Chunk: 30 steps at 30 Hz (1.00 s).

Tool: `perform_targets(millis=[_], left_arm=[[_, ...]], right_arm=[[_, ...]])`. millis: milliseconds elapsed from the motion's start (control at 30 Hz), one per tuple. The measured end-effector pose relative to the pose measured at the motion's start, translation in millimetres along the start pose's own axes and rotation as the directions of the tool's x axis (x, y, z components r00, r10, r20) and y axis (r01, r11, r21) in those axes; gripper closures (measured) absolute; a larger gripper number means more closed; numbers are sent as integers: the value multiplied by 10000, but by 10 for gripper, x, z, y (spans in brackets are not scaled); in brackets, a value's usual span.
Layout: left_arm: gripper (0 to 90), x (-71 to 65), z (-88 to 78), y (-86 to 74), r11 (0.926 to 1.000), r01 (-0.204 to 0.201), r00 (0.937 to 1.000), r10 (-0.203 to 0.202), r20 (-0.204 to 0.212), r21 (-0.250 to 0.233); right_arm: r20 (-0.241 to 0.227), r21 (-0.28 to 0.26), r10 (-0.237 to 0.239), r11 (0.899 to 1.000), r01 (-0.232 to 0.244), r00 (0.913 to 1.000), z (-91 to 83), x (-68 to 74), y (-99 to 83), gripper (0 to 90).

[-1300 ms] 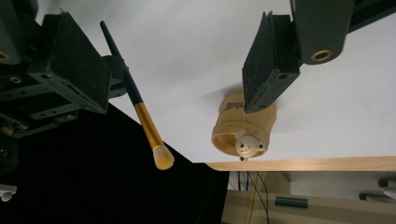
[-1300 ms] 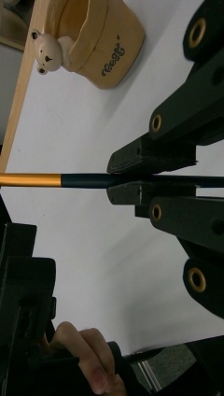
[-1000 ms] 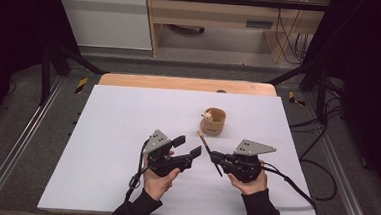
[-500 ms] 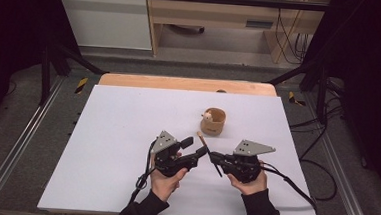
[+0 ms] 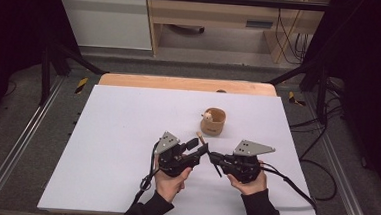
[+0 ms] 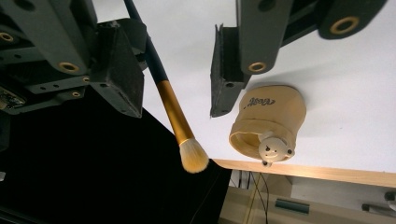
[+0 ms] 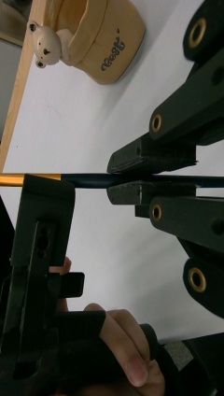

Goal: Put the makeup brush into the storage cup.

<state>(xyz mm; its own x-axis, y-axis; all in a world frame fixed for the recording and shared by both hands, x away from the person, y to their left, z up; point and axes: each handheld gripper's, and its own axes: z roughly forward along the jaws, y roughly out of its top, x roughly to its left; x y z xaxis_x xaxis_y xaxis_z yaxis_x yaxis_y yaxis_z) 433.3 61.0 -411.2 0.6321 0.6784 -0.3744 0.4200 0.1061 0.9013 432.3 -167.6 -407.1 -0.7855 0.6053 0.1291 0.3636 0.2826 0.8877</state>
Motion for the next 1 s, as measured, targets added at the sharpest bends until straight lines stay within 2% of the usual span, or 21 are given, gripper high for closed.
perform_targets(millis=[400,733,1000], left_arm=[[675,-43,28,1,9998,209,9997,-210,-110,-56],[728,-60,41,-5,9994,337,9993,-337,-177,1],[755,-64,39,-1,9988,483,9988,-483,-77,3]], right_arm=[[-43,5,-36,10000,36,10000,5,5,-1,840],[-34,-42,-48,10000,48,10000,-2,8,1,839],[-41,-29,-66,10000,66,10000,0,8,1,839]])
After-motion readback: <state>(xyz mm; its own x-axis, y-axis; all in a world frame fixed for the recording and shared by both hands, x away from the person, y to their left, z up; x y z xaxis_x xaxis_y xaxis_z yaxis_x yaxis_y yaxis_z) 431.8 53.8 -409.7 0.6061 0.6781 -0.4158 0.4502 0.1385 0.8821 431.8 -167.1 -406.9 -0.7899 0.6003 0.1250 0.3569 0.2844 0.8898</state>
